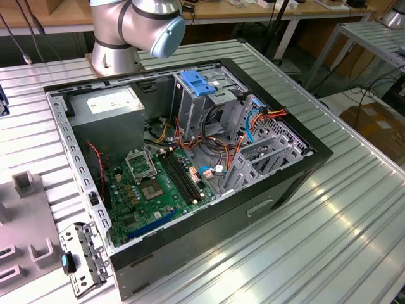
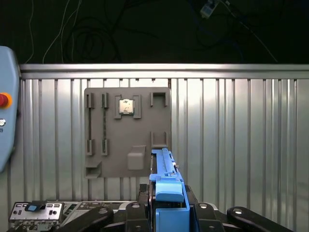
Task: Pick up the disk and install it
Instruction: 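Pick up the disk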
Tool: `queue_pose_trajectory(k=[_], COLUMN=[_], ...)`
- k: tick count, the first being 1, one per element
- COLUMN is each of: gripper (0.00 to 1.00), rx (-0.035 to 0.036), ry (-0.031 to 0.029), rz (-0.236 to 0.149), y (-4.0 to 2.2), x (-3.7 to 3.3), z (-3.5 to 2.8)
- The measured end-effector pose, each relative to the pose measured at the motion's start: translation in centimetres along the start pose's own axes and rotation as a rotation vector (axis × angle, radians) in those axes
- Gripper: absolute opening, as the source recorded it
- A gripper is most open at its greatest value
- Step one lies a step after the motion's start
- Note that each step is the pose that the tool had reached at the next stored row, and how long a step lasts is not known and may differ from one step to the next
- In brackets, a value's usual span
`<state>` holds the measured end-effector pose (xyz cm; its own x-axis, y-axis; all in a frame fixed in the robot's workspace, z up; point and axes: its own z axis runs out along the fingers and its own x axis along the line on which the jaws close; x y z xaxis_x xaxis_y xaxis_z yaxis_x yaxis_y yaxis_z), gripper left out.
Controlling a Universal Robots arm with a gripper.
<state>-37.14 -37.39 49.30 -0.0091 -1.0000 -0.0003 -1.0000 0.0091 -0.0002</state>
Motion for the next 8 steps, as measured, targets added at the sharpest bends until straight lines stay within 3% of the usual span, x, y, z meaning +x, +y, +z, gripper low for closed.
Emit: queue_pose_trajectory(k=[8], gripper=[0.37], rx=[0.0], ry=[0.0], rz=[0.0], y=[-0.45], x=[0.25], z=[0.0])
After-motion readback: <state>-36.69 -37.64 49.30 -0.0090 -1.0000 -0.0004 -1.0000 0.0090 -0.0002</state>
